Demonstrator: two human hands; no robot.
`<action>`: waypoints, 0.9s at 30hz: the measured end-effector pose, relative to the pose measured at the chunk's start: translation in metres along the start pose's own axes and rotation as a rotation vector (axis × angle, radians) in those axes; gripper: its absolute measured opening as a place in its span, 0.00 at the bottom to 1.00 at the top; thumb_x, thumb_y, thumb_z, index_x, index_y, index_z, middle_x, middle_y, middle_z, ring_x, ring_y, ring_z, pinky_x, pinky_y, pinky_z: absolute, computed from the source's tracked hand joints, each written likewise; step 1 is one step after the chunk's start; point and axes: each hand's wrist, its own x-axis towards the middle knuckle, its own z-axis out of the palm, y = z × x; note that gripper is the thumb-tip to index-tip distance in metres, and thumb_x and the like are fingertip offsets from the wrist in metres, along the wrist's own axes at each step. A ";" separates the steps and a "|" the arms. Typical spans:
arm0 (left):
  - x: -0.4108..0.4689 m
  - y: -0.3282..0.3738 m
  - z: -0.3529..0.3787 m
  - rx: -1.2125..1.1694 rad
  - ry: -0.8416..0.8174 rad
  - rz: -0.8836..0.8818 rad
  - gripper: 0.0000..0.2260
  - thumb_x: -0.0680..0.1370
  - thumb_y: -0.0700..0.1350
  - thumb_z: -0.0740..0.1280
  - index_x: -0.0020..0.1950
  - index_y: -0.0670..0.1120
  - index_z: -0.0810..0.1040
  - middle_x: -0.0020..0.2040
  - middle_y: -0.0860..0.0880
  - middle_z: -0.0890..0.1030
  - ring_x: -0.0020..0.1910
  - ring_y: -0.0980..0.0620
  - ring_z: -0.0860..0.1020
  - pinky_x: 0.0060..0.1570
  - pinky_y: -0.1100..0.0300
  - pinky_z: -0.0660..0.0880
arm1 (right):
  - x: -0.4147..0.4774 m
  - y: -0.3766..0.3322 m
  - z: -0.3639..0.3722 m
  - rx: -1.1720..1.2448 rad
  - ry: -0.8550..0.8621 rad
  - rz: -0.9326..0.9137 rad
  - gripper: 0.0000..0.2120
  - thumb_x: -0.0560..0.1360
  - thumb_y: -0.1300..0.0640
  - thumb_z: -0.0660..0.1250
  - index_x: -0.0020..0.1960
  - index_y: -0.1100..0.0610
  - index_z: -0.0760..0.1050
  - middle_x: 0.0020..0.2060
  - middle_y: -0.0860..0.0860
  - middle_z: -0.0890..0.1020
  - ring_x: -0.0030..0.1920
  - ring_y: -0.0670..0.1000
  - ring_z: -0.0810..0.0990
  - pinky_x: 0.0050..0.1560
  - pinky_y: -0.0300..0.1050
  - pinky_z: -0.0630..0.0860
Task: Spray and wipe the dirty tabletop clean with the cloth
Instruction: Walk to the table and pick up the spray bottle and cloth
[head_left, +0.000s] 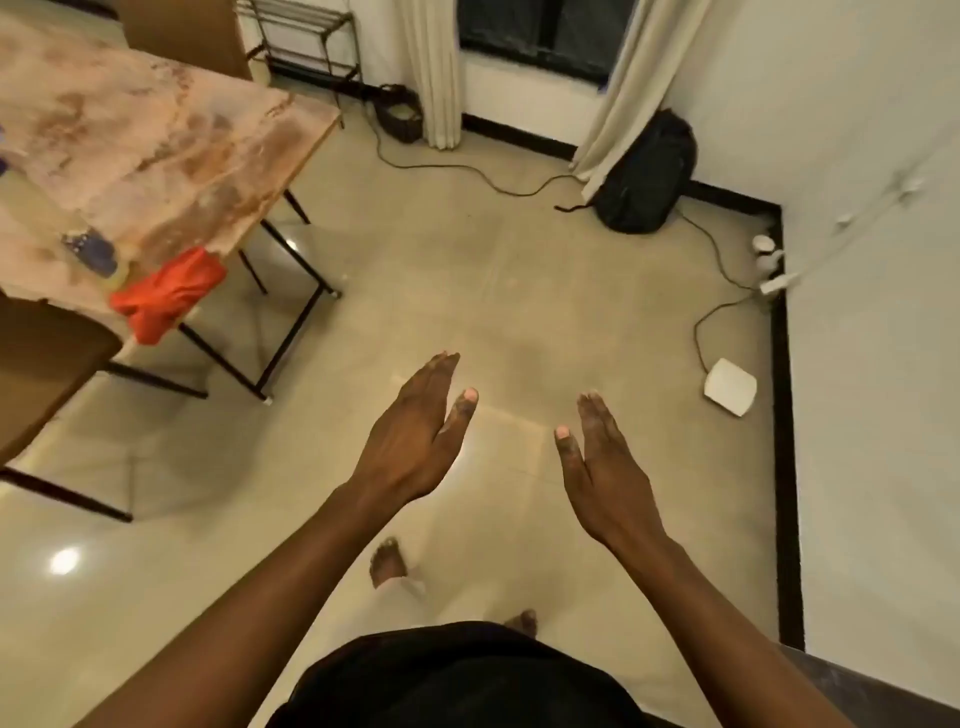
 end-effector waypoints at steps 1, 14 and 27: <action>-0.004 -0.007 -0.005 -0.028 0.008 -0.027 0.31 0.87 0.65 0.49 0.88 0.55 0.57 0.89 0.55 0.60 0.87 0.55 0.58 0.76 0.59 0.60 | 0.000 -0.007 0.007 0.013 -0.030 0.002 0.32 0.88 0.36 0.48 0.89 0.48 0.53 0.88 0.42 0.52 0.86 0.43 0.53 0.75 0.44 0.63; -0.062 -0.173 -0.136 -0.150 0.321 -0.332 0.30 0.87 0.65 0.52 0.88 0.58 0.56 0.88 0.55 0.61 0.86 0.55 0.59 0.76 0.58 0.62 | 0.056 -0.164 0.122 0.076 -0.221 -0.190 0.39 0.82 0.30 0.47 0.88 0.48 0.58 0.88 0.45 0.58 0.86 0.43 0.55 0.76 0.42 0.59; -0.078 -0.264 -0.230 -0.199 0.484 -0.470 0.30 0.87 0.66 0.51 0.88 0.58 0.56 0.88 0.54 0.60 0.87 0.53 0.59 0.78 0.56 0.61 | 0.124 -0.312 0.215 0.017 -0.393 -0.441 0.34 0.86 0.34 0.51 0.87 0.48 0.59 0.87 0.45 0.59 0.86 0.43 0.55 0.75 0.41 0.58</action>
